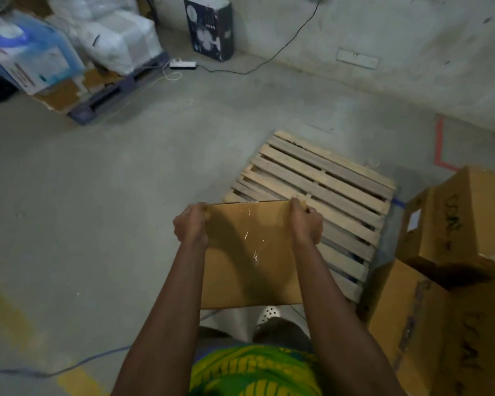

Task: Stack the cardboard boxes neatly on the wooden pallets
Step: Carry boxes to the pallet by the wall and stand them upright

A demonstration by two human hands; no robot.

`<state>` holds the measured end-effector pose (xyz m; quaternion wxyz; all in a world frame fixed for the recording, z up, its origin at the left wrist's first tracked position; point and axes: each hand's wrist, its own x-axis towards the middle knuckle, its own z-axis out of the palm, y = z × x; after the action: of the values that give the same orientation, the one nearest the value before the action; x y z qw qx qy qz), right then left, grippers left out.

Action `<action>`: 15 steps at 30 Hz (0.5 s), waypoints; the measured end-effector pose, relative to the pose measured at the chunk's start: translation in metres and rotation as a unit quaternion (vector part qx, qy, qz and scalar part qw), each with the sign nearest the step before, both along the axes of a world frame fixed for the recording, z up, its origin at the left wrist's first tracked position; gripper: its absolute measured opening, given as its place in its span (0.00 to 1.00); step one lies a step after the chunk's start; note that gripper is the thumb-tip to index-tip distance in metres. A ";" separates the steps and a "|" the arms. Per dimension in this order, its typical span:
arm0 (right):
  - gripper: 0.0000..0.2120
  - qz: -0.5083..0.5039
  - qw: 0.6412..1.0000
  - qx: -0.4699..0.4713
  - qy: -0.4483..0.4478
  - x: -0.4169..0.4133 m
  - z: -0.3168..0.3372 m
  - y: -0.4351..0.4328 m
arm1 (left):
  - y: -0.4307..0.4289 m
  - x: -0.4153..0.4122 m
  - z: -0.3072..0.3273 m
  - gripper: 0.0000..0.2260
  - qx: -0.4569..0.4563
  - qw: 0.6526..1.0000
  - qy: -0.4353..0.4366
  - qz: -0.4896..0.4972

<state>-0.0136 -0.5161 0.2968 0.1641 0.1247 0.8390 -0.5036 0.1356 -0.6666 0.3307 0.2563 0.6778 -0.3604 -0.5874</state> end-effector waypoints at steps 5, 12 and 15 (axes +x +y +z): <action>0.27 -0.021 0.999 0.032 0.002 -0.013 0.000 -0.073 | -0.080 -0.022 -0.001 0.07 0.014 1.000 0.012 -0.021; 0.31 -0.132 0.988 0.074 -0.011 -0.010 -0.023 -0.182 | -0.205 -0.057 -0.011 0.12 0.032 0.991 0.015 -0.132; 0.32 -0.176 0.981 0.081 -0.024 0.001 -0.018 -0.218 | -0.249 -0.072 -0.004 0.11 0.036 0.985 0.010 -0.166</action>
<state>-0.0121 -0.7341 0.2788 0.0826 0.2956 0.8379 -0.4514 0.0635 -0.9155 0.3263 0.1342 0.6118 -0.4440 -0.6408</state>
